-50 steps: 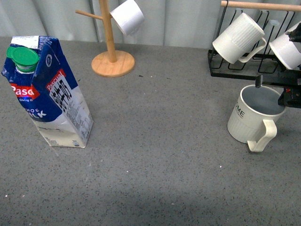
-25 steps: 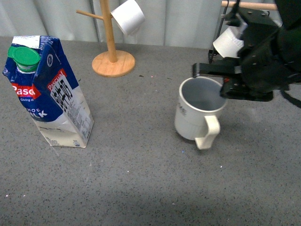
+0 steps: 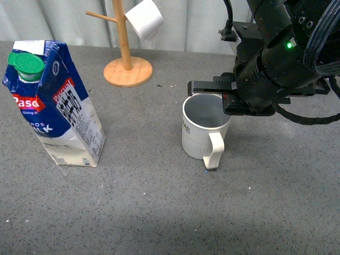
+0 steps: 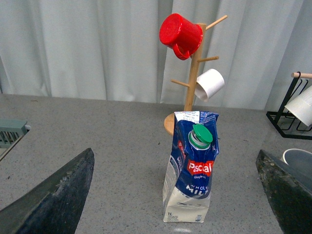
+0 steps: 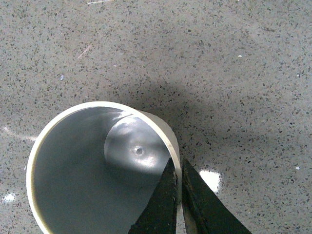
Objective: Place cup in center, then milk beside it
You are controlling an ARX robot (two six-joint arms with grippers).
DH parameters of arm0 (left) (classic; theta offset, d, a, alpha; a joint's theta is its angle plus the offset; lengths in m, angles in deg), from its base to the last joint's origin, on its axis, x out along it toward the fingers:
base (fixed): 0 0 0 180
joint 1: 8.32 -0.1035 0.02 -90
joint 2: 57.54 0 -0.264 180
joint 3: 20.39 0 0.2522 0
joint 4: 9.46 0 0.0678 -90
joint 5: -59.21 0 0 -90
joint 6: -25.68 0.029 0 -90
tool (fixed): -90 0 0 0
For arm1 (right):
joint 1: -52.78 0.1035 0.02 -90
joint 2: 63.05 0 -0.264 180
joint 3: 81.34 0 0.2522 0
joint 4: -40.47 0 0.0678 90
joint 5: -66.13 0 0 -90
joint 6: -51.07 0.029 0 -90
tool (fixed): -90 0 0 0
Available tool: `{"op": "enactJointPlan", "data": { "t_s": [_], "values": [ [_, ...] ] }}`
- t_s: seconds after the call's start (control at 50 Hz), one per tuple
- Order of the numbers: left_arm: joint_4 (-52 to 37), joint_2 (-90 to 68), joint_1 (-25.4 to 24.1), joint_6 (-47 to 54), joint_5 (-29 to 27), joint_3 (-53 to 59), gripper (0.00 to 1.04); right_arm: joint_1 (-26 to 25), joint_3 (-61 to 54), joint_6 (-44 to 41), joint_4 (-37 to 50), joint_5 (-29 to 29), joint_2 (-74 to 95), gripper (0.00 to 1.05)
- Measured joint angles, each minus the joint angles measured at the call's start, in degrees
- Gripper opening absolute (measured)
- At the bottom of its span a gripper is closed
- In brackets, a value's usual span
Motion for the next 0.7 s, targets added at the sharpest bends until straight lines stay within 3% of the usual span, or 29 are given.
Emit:
{"op": "enactJointPlan", "data": {
  "t_s": [0.12, 0.42, 0.66, 0.7],
  "values": [
    [0.00, 0.00, 0.00, 0.00, 0.00, 0.00, 0.98, 0.00, 0.17, -0.15, 0.22, -0.66, 0.07, 0.04],
    [0.00, 0.00, 0.00, 0.00, 0.00, 0.00, 0.98, 0.00, -3.85, -0.42, 6.54, 0.57, -6.73, 0.60],
    [0.00, 0.00, 0.00, 0.00, -0.02, 0.00, 0.98, -0.70, -10.64, -1.66, 11.21, 4.26, -16.28, 0.97],
    [0.00, 0.02, 0.00, 0.00, 0.00, 0.00, 0.98, -0.83, -14.99, -5.29, 24.33, 10.23, -16.02, 0.90]
  ]
}}
